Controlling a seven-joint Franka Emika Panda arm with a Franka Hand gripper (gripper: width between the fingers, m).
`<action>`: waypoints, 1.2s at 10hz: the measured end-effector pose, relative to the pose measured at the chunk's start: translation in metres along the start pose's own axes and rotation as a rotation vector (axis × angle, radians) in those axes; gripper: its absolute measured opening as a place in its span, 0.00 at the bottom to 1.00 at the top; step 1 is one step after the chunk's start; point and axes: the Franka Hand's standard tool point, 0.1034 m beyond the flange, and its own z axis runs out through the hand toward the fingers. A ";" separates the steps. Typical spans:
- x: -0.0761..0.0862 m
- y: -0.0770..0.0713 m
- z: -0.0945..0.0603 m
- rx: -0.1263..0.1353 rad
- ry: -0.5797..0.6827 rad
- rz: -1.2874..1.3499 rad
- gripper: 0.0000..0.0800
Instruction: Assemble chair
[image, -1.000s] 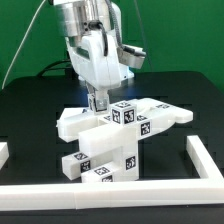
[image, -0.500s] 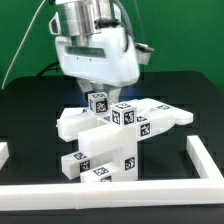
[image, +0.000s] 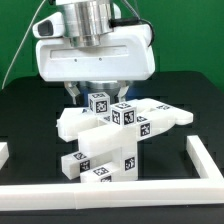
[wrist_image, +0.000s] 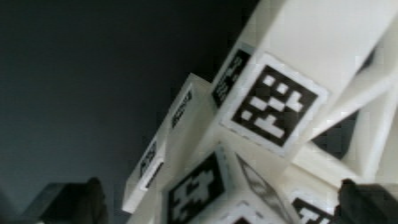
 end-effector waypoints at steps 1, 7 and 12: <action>0.000 0.000 0.000 -0.026 -0.002 -0.285 0.81; -0.001 -0.001 0.001 -0.022 -0.004 -0.186 0.35; 0.000 -0.002 0.002 -0.018 0.011 0.348 0.35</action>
Offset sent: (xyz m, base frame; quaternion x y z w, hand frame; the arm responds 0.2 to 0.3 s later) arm 0.0000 0.0000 0.0000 0.0000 0.0000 0.0000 1.0000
